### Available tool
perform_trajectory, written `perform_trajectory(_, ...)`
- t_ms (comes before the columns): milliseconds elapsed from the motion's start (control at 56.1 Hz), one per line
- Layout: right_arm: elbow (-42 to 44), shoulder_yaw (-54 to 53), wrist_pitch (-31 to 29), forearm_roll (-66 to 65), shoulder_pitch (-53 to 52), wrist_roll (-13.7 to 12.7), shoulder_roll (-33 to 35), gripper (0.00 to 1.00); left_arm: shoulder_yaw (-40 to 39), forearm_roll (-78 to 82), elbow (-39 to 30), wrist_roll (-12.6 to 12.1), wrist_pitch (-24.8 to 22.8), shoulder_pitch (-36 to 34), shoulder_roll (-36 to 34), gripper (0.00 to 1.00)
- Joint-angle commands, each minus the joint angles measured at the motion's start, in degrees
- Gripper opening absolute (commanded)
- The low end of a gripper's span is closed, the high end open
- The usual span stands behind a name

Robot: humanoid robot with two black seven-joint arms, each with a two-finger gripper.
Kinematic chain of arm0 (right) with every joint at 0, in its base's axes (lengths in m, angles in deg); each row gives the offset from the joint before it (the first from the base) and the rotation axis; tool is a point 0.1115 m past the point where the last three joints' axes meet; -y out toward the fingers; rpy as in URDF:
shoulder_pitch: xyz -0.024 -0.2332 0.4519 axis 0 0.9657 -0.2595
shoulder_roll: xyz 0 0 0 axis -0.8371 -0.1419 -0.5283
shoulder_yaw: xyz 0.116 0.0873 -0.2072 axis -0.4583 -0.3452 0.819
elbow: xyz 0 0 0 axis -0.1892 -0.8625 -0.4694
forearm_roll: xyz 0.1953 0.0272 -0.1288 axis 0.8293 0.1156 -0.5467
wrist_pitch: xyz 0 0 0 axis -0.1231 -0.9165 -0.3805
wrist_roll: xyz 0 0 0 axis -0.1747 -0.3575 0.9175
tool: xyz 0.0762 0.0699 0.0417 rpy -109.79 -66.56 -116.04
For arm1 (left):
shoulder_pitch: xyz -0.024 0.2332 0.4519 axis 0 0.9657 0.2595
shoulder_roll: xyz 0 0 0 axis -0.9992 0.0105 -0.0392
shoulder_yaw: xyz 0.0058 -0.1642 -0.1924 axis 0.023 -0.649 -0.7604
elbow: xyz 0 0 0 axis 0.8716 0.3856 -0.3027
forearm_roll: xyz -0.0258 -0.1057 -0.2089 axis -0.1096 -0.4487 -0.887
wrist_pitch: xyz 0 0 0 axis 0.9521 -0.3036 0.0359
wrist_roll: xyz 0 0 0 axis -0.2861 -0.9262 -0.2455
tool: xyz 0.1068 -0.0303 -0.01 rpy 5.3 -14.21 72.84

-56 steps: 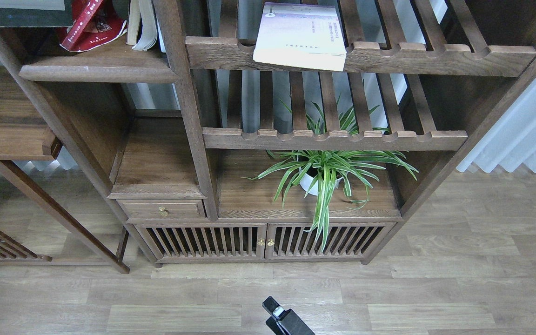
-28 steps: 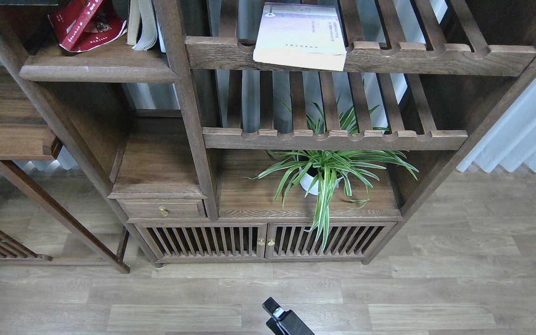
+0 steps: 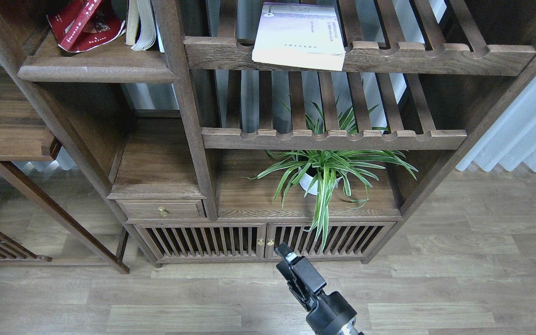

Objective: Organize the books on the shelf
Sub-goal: 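Reach the right gripper up and pull the white book off the upper shelf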

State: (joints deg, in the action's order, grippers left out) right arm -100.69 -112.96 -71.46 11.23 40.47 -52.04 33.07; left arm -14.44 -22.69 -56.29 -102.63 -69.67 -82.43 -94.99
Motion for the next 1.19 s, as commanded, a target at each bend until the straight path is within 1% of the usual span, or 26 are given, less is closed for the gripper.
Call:
perform_trajectory(0,-0.22,-2.24,0.0,0.85,-5.46,0.11,0.02,0.98,0.51,0.48,2.19,0.1,0.01,-0.05,1.7,0.04)
perform_trajectory(125,-0.48,-4.44,0.0,2.52,-10.82,0.2,0.02,0.98,0.78,0.57,3.86,0.1,0.01,0.38,2.84,0.04)
perform_trajectory(160,-0.57,-5.05,0.0,2.87,-12.49,0.2,0.02,0.98,0.78,0.48,3.95,0.19,0.01,0.65,3.46,0.06)
perform_trajectory(196,-0.57,-5.84,0.0,3.13,-14.16,0.2,0.02,0.98,0.78,0.48,3.86,0.19,0.01,0.83,3.99,0.15)
perform_trajectory(214,-0.57,-6.28,0.0,3.22,-15.13,0.2,0.02,0.98,0.78,0.48,3.86,0.1,0.01,1.09,4.07,0.22)
perform_trajectory(232,-0.57,-6.72,0.0,3.22,-16.09,0.2,0.02,0.98,0.78,0.48,3.77,0.1,0.01,1.26,4.07,0.26)
perform_trajectory(303,-0.66,-7.69,0.0,3.22,-18.38,0.2,0.02,0.98,0.6,0.39,3.68,0.1,0.01,2.14,3.99,0.34)
perform_trajectory(339,-0.92,-8.48,0.0,3.22,-20.05,0.2,0.02,0.98,0.43,0.3,3.51,0.28,0.01,2.67,3.99,0.41)
perform_trajectory(535,-1.18,-10.94,0.0,3.22,-25.59,0.55,0.02,0.98,0.07,-0.05,3.07,0.28,0.01,3.2,3.81,0.54)
perform_trajectory(570,-1.71,-11.12,0.0,3.22,-26.82,1.08,0.02,0.98,-0.02,-0.05,2.89,0.19,0.01,3.11,3.72,0.61)
perform_trajectory(606,-2.06,-11.2,0.0,3.22,-27.26,1.25,0.02,0.98,-0.1,-0.14,2.72,0.28,0.01,3.2,3.64,0.64)
perform_trajectory(624,-2.58,-11.21,0.0,3.22,-27.87,1.43,0.02,0.98,-0.36,-0.4,2.19,0.28,0.01,3.2,3.46,0.68)
perform_trajectory(642,-2.76,-11.12,0.0,3.22,-28.14,1.43,0.02,0.98,-0.45,-0.49,2.01,0.28,0.01,3.2,3.46,0.7)
perform_trajectory(713,-3.55,-11.29,0.0,3.22,-30.07,1.52,0.02,0.98,-2.03,-1.36,-0.71,0.37,0.01,4.16,2.32,0.83)
perform_trajectory(784,-3.73,-11.38,0.0,3.22,-30.78,1.96,0.02,0.98,-4.05,-2.77,-2.64,0.37,0.01,5.92,1.18,0.88)
perform_trajectory(802,-3.82,-11.64,0.0,3.22,-30.87,2.3,0.02,0.98,-5.97,-4.34,-5.26,0.19,0.01,7.66,0.04,0.95)
perform_trajectory(873,-3.82,-11.65,1.89,3.22,-30.78,2.4,0.02,0.98,-7.57,-5.67,-8.79,0.1,0.01,9.79,-2.51,0.98)
perform_trajectory(980,-3.91,-11.47,4.09,3.22,-30.52,2.4,0.02,0.98,-8.01,-6.81,-11.96,0.1,0.01,11.28,-6.38,0.99)
perform_trajectory(1176,-3.91,-10.33,4.45,3.22,-29.55,2.4,0.02,0.98,-8.01,-8.66,-12.49,0.37,0.01,12.69,-9.72,0.99)
